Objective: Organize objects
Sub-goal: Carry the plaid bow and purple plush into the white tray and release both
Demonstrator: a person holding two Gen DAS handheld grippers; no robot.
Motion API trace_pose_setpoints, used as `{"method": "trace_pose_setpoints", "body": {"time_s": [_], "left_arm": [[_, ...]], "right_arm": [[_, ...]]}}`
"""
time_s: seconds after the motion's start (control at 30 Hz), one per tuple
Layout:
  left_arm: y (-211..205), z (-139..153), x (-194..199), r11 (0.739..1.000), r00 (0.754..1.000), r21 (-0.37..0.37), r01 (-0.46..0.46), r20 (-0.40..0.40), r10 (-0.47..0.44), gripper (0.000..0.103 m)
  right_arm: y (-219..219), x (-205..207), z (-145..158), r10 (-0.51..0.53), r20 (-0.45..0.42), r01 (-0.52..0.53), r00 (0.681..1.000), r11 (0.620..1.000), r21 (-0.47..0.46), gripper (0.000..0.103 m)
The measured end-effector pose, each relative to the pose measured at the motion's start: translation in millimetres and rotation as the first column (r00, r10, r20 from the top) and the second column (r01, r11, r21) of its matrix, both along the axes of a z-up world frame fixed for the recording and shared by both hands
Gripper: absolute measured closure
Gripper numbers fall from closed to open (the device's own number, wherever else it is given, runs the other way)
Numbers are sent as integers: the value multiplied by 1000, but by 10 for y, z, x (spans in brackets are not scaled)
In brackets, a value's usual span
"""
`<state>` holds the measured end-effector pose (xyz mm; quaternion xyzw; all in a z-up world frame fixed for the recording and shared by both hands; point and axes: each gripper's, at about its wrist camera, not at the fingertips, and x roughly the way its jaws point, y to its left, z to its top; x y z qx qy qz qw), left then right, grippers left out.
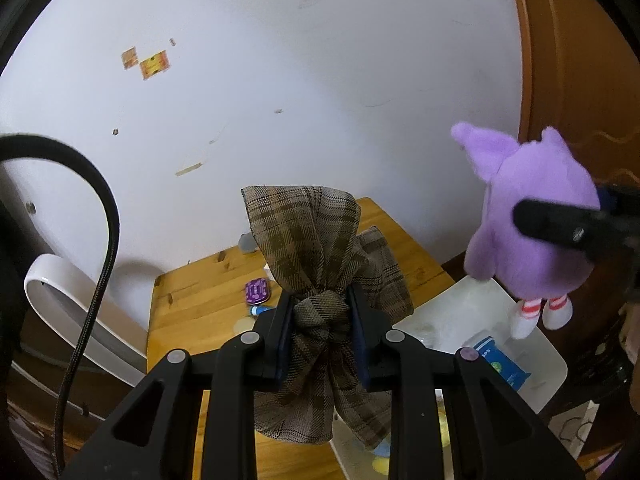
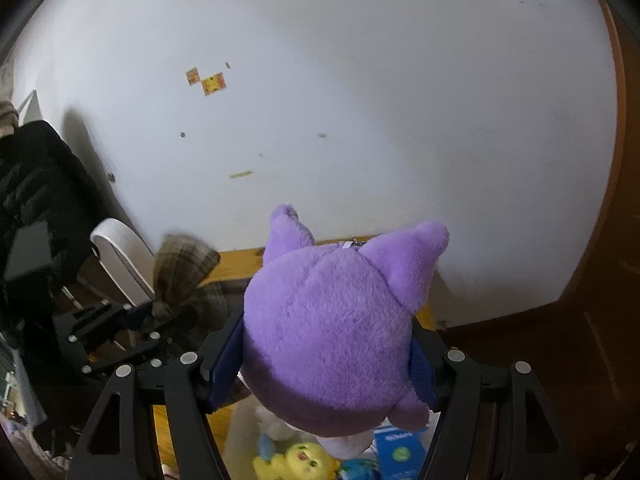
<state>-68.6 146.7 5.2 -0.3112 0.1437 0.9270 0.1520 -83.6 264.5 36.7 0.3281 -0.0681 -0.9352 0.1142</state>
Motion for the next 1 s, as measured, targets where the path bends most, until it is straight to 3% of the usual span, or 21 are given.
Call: {"method": "trace_pose_setpoints", "body": {"time_s": [0.13,0.37,0.57,0.7,0.83,0.87,0.93,1.0], "left_arm": [[194,-115,-4,1000,1000,-24,14,-5,-14,76],[435,-350,-138,998,997,-31,50,61,-48,76],[602,-744,-283,997,984,-49,63,168,-54,76],[659,-1041,-324,995,962,-60,84,265,-65,74],[636,-1153,-369,991,948,-67,115,304,-89,71],[639,-1159,-369,991,946,-61,121,310,-97,69],[603,-1154,-388,990,945,-54,133,307,-110,49],[656,-1123,-323,990,951,-50,135,287,-115,37]], "right_arm": [[103,8,-239,-24,48,23,999,1000,14,31],[287,-82,-658,-74,146,70,986,997,29,30],[375,-247,-1048,-117,240,114,964,993,28,28],[328,-355,-1319,-152,296,132,943,987,87,26],[288,-464,-1548,-135,363,113,922,990,81,26],[292,-479,-1594,-130,378,110,917,991,72,26],[320,-501,-1660,-127,387,112,913,992,62,26],[334,-488,-1682,-129,386,116,914,992,56,25]]}}
